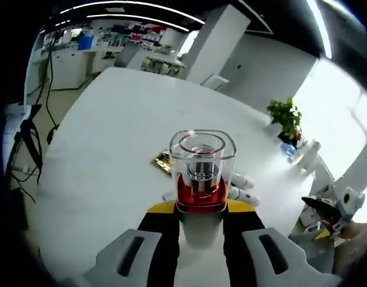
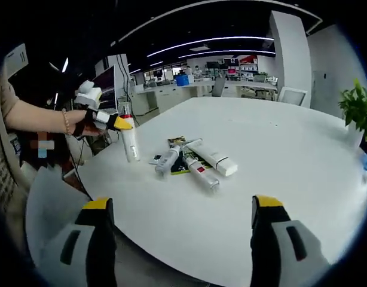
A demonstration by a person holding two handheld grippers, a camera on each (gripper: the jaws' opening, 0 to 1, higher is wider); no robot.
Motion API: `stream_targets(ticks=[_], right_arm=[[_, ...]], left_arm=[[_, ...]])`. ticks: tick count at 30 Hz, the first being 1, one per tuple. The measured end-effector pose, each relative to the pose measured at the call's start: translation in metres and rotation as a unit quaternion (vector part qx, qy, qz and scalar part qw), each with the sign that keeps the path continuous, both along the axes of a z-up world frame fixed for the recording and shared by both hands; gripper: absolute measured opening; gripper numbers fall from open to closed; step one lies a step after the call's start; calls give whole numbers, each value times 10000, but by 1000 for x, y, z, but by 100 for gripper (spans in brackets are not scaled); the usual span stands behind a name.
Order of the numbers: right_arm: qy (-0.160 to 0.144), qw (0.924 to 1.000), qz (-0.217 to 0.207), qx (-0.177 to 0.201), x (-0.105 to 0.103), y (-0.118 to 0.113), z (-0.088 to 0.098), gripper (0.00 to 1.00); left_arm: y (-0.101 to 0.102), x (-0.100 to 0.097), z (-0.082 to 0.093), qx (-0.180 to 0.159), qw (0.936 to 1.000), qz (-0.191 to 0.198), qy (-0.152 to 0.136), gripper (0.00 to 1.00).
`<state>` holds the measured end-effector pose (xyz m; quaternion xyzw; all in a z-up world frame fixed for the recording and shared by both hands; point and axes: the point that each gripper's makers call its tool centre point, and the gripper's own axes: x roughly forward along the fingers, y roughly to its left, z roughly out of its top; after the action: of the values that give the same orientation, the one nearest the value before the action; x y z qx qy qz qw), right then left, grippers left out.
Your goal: Arrange the skincare products in the storage area until every visible bottle or jar stands upright without overlapping.
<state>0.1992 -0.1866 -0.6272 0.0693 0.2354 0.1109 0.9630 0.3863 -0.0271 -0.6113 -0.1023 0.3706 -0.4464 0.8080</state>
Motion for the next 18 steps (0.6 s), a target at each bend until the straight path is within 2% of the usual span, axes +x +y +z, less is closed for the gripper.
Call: stream_targets(ticks=[2, 3, 5, 6, 7, 9, 10, 12, 15, 17, 18], right_arm=[[-83, 9994, 75, 340, 4, 9, 8, 95], [-139, 9989, 178, 420, 6, 14, 13, 94], [-268, 9980, 358, 436, 10, 22, 23, 93], [-367, 9963, 581, 521, 13, 30, 31, 91], [-425, 9944, 741, 623, 15, 37, 38, 89], [-544, 9879, 1103, 947, 18, 53, 55, 84], [-611, 9805, 1377, 1262, 18, 65, 66, 81], [-652, 9679, 1786, 1641, 17, 81, 84, 72], [-803, 9666, 2083, 1262, 22, 88, 97, 70], [-801, 9646, 2160, 1284, 23, 91, 105, 72], [-908, 9621, 2206, 1321, 25, 92, 114, 71]], left_arm=[[-9, -16, 12, -326, 9987, -242, 293, 23], [-15, -24, 24, -647, 9966, -249, 442, 23], [-24, -41, 39, -959, 9919, -506, 657, 23], [-27, -45, 45, -1086, 9906, -548, 624, 23], [-32, -54, 53, -1159, 9886, -777, 562, 23], [-40, -66, 66, -1274, 9854, -980, 566, 23], [-43, -72, 72, -1326, 9835, -1113, 515, 23], [-49, -82, 84, -1454, 9796, -1327, 416, 23], [-58, -100, 107, -1789, 9688, -1670, 383, 23], [-63, -109, 124, -2036, 9615, -1822, 297, 23], [-66, -114, 132, -2148, 9576, -1896, 306, 23]])
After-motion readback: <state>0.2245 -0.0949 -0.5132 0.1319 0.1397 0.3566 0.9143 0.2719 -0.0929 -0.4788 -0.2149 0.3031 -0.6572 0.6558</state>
